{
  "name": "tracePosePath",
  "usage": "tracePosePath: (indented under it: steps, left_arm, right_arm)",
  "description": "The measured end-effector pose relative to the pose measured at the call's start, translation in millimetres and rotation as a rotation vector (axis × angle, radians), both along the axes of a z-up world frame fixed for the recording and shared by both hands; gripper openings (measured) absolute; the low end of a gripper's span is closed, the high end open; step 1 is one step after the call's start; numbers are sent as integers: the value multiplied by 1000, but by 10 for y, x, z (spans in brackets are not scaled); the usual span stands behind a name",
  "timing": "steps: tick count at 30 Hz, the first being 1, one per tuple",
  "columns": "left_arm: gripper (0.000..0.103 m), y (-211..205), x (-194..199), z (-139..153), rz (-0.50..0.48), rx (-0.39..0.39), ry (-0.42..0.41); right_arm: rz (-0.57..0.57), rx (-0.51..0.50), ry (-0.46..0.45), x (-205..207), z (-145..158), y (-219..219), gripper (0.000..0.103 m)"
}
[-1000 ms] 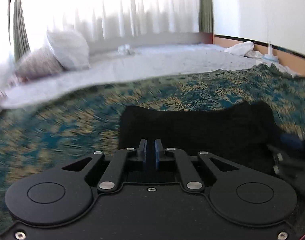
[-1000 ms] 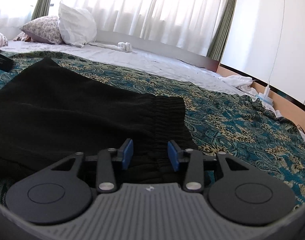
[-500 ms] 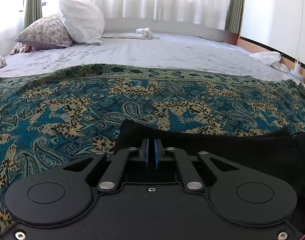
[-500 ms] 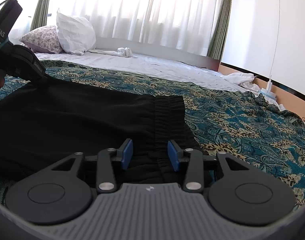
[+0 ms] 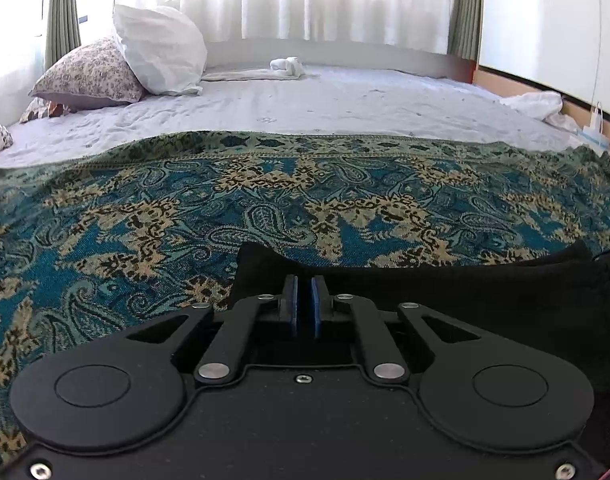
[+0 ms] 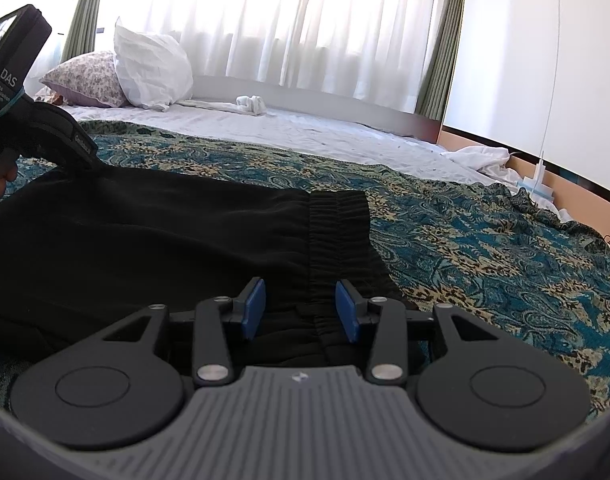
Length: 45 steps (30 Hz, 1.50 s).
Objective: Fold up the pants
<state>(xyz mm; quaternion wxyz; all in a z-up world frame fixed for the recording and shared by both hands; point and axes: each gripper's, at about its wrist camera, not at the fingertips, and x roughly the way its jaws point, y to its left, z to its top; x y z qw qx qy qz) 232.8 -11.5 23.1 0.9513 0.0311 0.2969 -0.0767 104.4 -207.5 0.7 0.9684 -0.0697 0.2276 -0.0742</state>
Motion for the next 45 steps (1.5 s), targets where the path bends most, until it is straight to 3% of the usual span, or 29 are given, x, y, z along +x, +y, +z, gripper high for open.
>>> tracePosePath:
  steps: [1,3,5,7,9,13,16,18,20,22,29,33,38,42,44,45]
  left_arm:
    - [16,-21,-25,27,-6,15,3]
    - [37,-53,-103,99,-30,20,8]
    - [74,-97,-249,197,-40,29,-27]
    - [81,-140,-408,281,-41,65,-83]
    - [81,-165,-563,355,-51,91,-105]
    - [84,-156,-940,427,-69,96,-143]
    - [81,-116,-1256,408,-67,63,-157]
    - [64,-88,-1446,350,-49,48,-154]
    - [39,-99,-1581,291,-36,54,-133]
    - [35,-110,-1699,247,-35,47,-121]
    - [35,-135,-1878,64,-32,76,-92]
    - [36,-96,-1913,-65,-8,116,-73]
    - [39,-44,-2030,-97,11,112,-82]
    - [51,37,-1996,168,-26,85,-92]
    - [69,112,-1886,321,-21,54,-112]
    - [72,155,-1791,395,-22,38,-113]
  right_arm:
    - [1,-1,1,2,0,-2,57]
    - [4,-1,2,3,1,-1,58]
    - [4,-5,3,5,3,4,59]
    - [4,-12,0,2,3,14,60]
    - [6,-15,-6,-10,5,28,63]
    - [8,4,-36,-76,72,7,79]
    - [-16,-1,-106,-195,186,18,81]
    - [-3,10,-124,-254,245,30,82]
    - [21,22,-125,-293,288,68,82]
    - [60,27,-125,-325,332,139,82]
    - [156,26,-64,-286,366,394,83]
    - [123,-42,23,-237,205,390,83]
    - [81,-6,78,-211,191,139,86]
    - [127,119,11,-248,477,-232,87]
    - [113,194,-9,-146,644,-507,88]
    - [108,219,-7,-59,700,-638,88]
